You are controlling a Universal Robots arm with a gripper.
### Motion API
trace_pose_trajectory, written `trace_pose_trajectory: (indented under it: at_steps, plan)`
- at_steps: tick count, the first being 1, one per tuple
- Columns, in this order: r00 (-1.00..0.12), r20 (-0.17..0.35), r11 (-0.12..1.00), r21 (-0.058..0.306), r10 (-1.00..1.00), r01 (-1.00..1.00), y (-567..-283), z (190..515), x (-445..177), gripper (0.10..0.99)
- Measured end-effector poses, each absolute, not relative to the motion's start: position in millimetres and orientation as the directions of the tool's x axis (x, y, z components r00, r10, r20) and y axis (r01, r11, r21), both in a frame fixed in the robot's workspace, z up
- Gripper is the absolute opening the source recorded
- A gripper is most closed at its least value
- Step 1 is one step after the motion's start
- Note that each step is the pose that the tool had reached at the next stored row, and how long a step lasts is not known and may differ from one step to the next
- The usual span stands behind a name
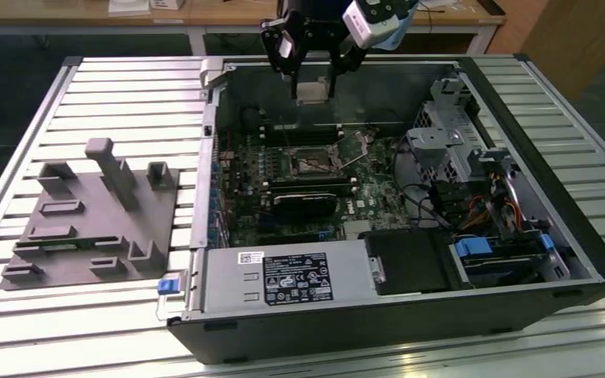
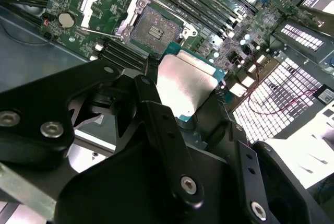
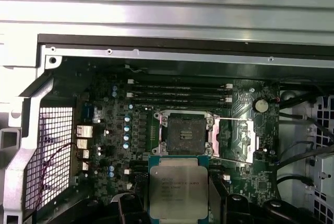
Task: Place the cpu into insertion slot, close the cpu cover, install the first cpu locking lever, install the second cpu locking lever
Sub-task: 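Place the cpu into insertion slot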
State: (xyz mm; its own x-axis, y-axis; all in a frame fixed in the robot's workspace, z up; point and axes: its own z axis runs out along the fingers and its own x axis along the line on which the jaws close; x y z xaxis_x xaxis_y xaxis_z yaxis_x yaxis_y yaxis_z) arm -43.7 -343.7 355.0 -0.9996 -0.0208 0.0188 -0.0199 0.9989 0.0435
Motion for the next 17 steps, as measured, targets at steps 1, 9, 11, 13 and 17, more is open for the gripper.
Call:
trace_pose_trajectory:
  at_steps: [1,9,11,13,17]
  plan:
    - [-1.0,0.019,0.999,0.043,-0.021,-0.02,-344,355,-44,0.541]
    - [-1.0,0.019,0.999,0.037,-0.021,-0.021,-343,345,-44,0.541]
    - [-1.0,0.019,0.999,0.036,-0.022,-0.021,-342,342,-44,0.541]
    - [-1.0,0.019,0.999,0.035,-0.022,-0.021,-340,338,-44,0.541]
    - [-1.0,0.019,0.999,0.033,-0.022,-0.022,-337,331,-43,0.541]
